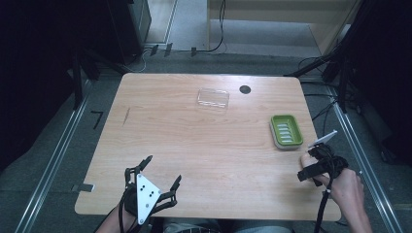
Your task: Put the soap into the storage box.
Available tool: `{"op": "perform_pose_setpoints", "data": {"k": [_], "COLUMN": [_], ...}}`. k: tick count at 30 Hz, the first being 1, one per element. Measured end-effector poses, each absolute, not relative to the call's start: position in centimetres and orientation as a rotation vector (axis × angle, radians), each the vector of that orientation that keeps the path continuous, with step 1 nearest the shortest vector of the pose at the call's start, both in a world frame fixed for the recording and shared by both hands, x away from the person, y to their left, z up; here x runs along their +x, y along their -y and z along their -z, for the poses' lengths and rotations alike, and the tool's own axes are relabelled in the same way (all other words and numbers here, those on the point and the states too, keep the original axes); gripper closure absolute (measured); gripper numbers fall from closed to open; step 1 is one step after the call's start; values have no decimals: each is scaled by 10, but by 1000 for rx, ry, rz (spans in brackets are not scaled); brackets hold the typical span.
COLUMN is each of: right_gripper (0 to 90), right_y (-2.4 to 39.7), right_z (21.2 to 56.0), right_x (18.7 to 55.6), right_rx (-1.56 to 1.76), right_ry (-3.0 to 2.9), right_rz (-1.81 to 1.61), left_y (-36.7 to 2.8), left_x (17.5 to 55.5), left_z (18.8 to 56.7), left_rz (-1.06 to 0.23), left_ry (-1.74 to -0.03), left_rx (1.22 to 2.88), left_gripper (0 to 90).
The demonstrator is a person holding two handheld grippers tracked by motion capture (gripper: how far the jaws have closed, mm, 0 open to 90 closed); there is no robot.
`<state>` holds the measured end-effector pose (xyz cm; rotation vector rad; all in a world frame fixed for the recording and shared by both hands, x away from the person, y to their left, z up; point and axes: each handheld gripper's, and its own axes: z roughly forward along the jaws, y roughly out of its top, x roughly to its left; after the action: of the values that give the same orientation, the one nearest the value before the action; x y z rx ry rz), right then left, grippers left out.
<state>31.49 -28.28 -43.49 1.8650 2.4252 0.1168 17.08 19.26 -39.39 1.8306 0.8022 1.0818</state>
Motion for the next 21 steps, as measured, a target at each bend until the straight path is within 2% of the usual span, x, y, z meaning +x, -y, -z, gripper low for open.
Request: {"op": "perform_pose_setpoints", "data": {"k": [21], "right_gripper": [0], "right_y": [300], "right_z": [454], "right_x": [357], "right_rx": [1957], "right_ry": [-2419], "right_rz": [-112], "left_y": [-193], "left_x": [171], "left_z": [394], "left_rz": [-1082], "left_ry": [-803], "left_rx": [1835], "left_gripper": [99]}}
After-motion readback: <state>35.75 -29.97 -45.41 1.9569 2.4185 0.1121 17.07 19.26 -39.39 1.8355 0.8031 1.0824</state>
